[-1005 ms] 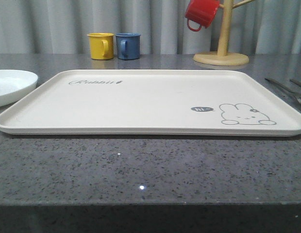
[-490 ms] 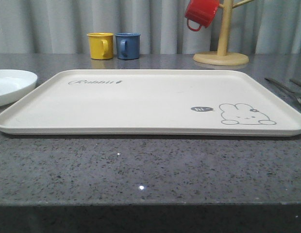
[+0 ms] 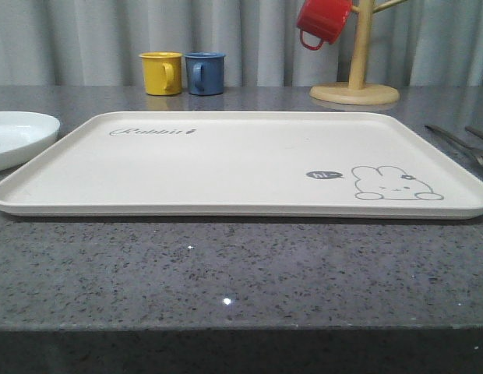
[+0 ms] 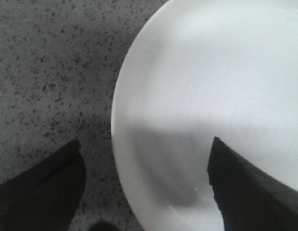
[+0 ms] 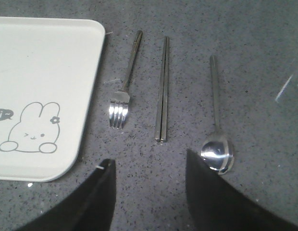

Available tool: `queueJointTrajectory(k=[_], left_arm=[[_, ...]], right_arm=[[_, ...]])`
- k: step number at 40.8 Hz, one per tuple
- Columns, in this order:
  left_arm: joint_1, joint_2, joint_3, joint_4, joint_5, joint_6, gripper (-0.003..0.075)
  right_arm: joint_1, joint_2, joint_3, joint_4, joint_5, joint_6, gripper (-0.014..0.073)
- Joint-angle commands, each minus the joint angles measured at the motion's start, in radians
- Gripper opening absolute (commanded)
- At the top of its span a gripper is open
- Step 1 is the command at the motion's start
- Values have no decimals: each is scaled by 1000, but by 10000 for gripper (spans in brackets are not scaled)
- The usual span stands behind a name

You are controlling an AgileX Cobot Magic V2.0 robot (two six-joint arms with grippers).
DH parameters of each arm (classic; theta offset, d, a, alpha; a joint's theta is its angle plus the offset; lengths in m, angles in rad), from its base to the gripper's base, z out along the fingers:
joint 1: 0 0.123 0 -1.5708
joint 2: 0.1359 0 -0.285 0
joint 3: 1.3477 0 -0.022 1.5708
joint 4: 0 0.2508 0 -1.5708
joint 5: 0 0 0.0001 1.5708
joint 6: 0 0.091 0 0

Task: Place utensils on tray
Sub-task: 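Lower the left gripper to the white plate's rim and grasp it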

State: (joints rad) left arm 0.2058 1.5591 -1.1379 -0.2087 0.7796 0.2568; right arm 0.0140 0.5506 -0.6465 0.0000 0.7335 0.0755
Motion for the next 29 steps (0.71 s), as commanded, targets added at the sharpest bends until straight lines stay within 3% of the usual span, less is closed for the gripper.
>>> queueJointTrajectory(k=[1, 8, 25, 29], left_arm=[[2, 3, -60, -29, -39, 8, 515], [2, 38, -85, -31, -34, 19, 479], [2, 47, -85, -29, -26, 19, -1], [4, 37, -85, -29, -22, 19, -18]], right_arm=[[-6, 11, -31, -9, -61, -9, 372], [-6, 11, -31, -9, -61, -9, 372], [-6, 11, -31, -9, -61, -9, 372], [-6, 11, -31, -9, -61, -9, 372]])
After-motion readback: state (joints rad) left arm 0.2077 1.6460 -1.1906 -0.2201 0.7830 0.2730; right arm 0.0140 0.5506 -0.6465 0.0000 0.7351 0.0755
